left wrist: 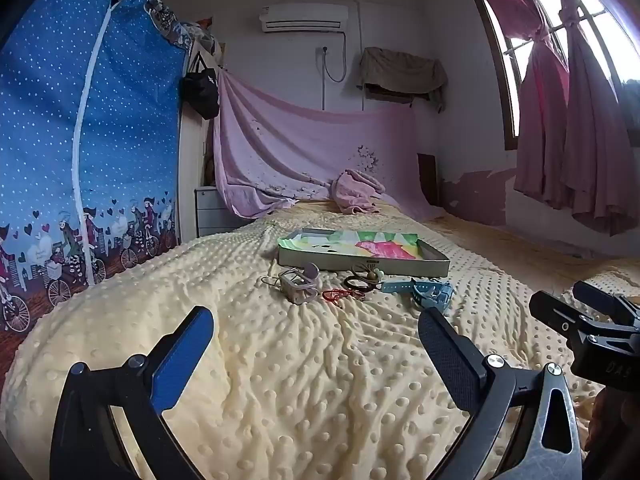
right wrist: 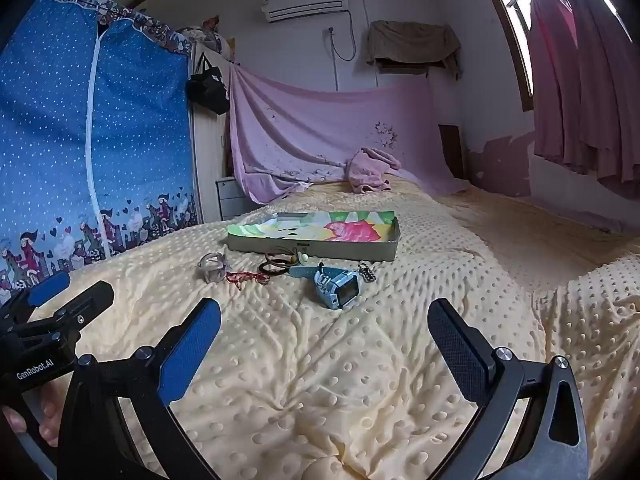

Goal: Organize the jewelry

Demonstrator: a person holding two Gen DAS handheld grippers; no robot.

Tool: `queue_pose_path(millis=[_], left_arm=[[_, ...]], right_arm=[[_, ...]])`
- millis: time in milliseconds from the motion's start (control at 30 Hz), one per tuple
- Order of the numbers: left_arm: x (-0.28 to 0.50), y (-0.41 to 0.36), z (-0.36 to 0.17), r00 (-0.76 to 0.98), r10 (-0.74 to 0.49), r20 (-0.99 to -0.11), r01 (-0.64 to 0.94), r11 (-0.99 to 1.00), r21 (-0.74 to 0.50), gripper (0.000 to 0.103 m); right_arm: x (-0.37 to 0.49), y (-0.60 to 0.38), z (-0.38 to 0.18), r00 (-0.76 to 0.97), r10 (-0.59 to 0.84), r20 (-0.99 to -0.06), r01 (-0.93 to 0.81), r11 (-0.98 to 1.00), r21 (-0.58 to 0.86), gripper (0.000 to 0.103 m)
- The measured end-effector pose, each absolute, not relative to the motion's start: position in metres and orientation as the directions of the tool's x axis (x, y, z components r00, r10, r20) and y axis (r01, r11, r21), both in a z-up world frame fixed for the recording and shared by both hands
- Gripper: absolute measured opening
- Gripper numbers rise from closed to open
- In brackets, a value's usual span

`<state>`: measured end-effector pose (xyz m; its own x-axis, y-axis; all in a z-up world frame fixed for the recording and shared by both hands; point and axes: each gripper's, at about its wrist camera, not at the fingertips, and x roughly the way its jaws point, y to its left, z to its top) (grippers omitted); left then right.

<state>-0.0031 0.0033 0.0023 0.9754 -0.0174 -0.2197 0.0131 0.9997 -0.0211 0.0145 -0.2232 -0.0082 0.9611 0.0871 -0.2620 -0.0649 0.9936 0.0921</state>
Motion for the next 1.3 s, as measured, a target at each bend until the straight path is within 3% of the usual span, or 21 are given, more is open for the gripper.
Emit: queue_pose_path(millis=[1300], left_arm=[[-0.004, -0.001, 0.004, 0.977, -0.008, -0.211, 0.005, 1.000, -0.016, 0.103]], right_arm=[[0.013, -0.224, -0.007, 0.964, 0.086, -0.252, -0.065, 0.994, 0.089, 0.102]])
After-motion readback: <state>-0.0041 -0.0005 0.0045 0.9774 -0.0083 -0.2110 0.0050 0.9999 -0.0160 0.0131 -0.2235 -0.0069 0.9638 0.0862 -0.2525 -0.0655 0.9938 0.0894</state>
